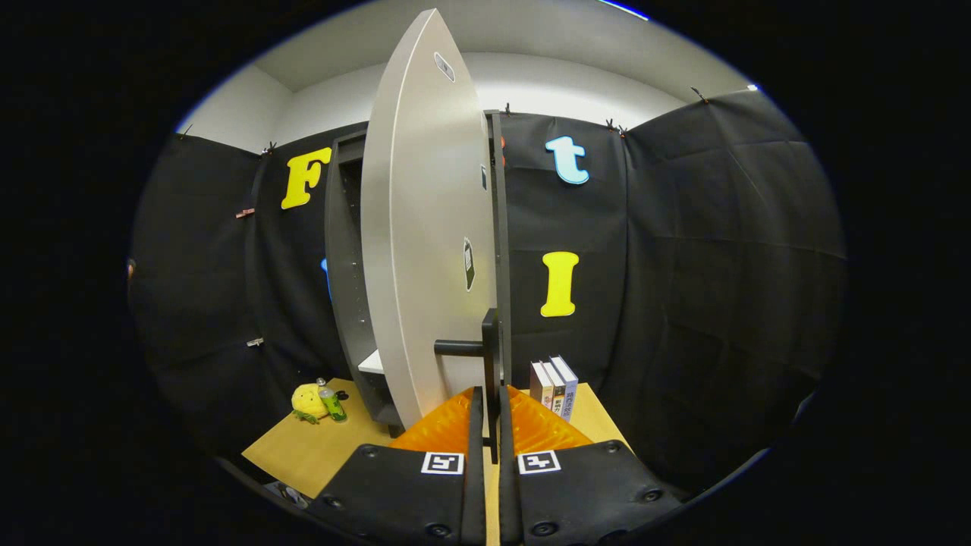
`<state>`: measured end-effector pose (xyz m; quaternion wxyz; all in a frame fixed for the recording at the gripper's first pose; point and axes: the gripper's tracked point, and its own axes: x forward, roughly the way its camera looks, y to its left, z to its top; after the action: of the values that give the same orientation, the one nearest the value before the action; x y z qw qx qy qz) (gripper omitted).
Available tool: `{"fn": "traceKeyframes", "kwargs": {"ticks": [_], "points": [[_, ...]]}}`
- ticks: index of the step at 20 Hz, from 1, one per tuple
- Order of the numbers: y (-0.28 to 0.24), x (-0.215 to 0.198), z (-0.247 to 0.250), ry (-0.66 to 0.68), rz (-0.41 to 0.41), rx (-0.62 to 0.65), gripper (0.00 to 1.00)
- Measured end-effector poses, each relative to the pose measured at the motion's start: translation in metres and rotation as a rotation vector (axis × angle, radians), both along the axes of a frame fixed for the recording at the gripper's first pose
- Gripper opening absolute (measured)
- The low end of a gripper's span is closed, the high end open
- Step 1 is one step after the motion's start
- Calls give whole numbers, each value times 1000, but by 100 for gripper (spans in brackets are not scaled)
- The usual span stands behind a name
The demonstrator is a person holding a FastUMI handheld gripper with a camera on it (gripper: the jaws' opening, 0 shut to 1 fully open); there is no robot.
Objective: Open the shoe cabinet door, grab the shoes and put them into the shoe cabinet, then close the shoe cabinet door.
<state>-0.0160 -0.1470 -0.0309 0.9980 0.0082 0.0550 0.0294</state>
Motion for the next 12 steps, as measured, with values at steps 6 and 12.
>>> {"fn": "traceKeyframes", "kwargs": {"ticks": [6, 12], "points": [[-32, -6, 7, -36, -33, 97, 6], [-40, -9, 13, -79, -63, 61, 8]]}}
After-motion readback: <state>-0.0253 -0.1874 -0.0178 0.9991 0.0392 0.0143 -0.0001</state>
